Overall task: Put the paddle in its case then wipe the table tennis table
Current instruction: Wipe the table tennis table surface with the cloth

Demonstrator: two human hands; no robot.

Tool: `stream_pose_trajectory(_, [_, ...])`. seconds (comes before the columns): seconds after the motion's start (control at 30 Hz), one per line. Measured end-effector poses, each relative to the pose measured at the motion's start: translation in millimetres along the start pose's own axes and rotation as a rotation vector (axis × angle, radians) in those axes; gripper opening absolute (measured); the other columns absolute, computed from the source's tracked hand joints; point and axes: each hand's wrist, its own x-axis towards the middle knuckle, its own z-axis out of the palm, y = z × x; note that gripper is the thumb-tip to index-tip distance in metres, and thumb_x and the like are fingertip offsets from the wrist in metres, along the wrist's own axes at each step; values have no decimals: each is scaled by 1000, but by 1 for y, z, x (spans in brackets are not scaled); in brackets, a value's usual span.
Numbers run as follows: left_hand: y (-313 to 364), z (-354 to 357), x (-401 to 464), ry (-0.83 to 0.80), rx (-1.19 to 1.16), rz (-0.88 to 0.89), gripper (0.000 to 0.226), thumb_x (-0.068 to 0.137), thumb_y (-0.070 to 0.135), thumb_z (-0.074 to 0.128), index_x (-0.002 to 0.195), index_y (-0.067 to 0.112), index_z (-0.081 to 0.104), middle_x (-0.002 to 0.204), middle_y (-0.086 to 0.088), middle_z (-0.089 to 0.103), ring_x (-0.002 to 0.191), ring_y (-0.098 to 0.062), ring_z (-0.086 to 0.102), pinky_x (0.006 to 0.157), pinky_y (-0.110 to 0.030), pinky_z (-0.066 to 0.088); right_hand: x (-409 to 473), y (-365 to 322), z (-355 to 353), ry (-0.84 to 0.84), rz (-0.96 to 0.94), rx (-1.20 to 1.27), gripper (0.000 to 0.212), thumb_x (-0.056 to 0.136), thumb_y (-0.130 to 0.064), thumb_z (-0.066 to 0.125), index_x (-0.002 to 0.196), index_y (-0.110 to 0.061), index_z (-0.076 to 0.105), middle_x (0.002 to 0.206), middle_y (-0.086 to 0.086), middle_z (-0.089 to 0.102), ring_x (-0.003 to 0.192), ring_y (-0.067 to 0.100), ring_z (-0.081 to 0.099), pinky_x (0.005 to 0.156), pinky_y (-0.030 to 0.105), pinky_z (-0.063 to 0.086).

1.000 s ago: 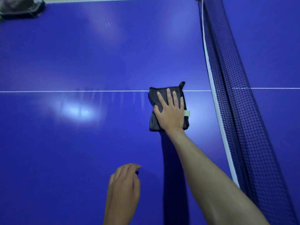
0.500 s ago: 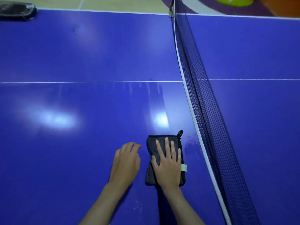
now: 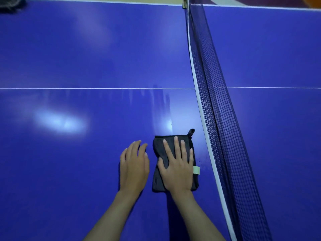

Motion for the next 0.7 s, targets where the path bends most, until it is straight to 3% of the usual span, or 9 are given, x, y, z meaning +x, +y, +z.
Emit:
stream_pose_trajectory(0.27, [12,33,26,-10,187,-60,54,111,34,24,162,16,27,169,-10,23,158,-28,18,125,-57,19,142,11,21,75,-14,38,63,100,-55,41,161,-39,35,172,2,26,159,24,21,129,53,12])
stream_pose_trajectory(0.5, [11,38,30,-21,194,-97,55,107,37,28,156,18,42,167,-7,28,156,-25,23,123,-59,23,247,13,33,72,-22,47,63,99,-57,34,160,-40,36,171,2,27,159,25,21,128,53,12])
stream_pose_trajectory(0.7, [11,37,32,-13,187,-93,55,106,37,27,157,18,41,168,-6,27,156,-26,23,123,-60,22,248,16,34,56,-43,61,62,100,-51,36,160,-36,39,170,5,30,158,26,23,129,51,14])
